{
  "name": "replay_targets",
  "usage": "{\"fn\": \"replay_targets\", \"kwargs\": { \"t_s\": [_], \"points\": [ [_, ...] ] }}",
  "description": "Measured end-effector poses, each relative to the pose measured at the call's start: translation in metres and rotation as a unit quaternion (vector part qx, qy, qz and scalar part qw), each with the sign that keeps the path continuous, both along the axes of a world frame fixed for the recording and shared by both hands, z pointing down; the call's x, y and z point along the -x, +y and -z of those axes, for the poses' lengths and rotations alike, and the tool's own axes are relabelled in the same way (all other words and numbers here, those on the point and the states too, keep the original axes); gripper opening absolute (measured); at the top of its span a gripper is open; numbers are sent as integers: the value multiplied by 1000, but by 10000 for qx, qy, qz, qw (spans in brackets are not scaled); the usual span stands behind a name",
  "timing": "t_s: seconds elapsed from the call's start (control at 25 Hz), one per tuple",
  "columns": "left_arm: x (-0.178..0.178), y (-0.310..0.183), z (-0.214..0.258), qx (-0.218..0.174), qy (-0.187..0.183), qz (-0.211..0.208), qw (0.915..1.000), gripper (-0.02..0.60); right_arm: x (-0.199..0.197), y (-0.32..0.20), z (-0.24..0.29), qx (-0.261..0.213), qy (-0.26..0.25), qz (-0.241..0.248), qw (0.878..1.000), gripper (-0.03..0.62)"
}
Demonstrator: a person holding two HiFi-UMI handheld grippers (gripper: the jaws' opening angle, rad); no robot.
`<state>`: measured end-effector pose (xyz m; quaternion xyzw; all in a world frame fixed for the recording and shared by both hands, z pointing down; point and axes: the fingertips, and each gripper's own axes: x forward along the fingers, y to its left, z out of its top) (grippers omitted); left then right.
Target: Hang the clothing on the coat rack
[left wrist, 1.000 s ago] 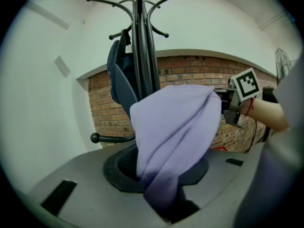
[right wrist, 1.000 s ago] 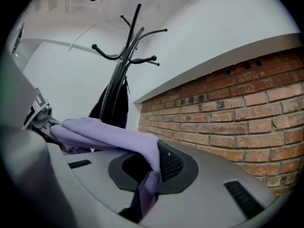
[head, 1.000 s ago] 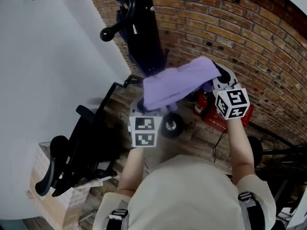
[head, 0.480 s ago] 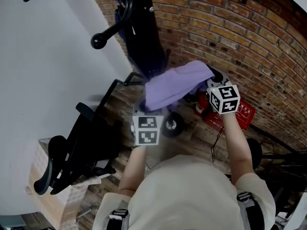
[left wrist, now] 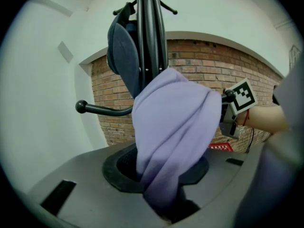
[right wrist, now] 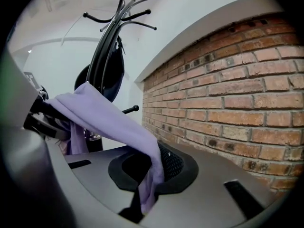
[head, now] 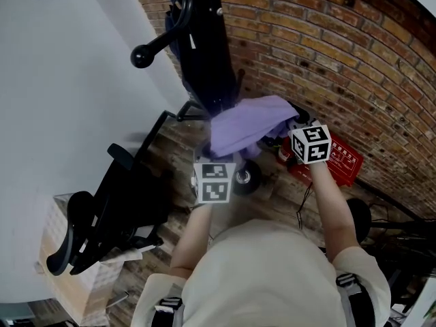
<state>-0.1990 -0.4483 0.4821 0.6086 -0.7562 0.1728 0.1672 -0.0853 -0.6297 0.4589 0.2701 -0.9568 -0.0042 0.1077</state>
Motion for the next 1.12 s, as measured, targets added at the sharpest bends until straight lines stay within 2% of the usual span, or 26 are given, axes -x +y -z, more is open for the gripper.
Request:
{"fn": "replay_targets", "kwargs": {
  "t_s": [0.32,0.64,1.12],
  "points": [
    [-5,-5,-11,50,42,46,10000,141,8,15,-41,335,152,115,9993,16],
    [-13,-12,-27,-20,137,44,9999,163,15,52,-81,670,281,384,9966,16],
    [-28,-20,-37,-247,288,-26,9993,179,24,112,-103,1109,-10,744,9910,16]
  ]
}}
